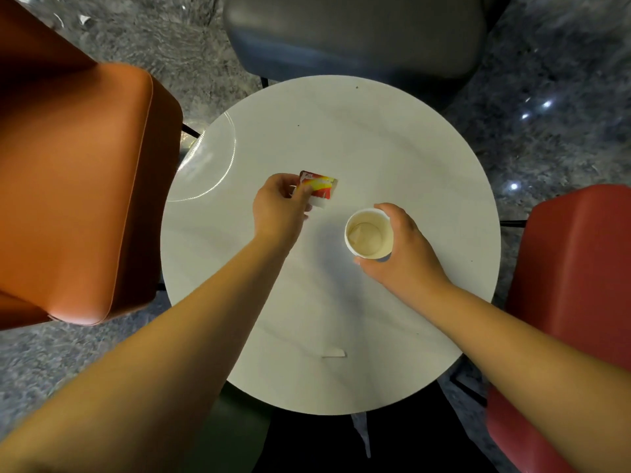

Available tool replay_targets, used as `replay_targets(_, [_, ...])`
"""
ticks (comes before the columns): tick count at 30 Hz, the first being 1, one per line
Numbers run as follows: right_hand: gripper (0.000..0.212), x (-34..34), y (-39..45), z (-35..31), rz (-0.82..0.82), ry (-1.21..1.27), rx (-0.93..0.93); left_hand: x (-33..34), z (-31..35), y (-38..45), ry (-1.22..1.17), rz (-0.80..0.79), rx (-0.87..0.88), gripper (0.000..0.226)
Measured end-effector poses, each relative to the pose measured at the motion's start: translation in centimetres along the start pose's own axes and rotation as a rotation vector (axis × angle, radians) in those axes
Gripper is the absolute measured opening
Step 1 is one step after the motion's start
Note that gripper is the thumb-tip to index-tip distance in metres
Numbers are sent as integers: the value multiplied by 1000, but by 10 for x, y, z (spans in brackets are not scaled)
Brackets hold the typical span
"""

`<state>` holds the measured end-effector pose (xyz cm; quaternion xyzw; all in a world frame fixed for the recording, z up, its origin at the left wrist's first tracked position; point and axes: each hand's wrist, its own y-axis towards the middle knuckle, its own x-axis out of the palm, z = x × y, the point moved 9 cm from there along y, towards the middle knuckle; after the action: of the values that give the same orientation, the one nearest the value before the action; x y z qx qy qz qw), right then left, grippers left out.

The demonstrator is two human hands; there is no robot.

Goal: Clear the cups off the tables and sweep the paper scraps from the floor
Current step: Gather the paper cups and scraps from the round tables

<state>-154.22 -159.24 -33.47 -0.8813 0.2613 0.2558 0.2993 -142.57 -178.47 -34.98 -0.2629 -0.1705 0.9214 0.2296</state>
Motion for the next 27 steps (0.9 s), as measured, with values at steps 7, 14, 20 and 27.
replay_targets(7, [85, -1, 7, -6, -15, -1, -7, 20, 33, -57, 74, -231, 113, 8])
replay_targets(14, [83, -5, 3, -7, -43, 11, -60, -3, 19, -68, -15, -101, 69, 15])
replay_targets(20, [85, -6, -6, -5, -98, -14, -99, -14, -63, -90, 544, -273, -27, 10])
replay_targets(27, [85, -5, -18, 7, -149, -36, -140, 18, -130, -165, 744, -499, 29, 47])
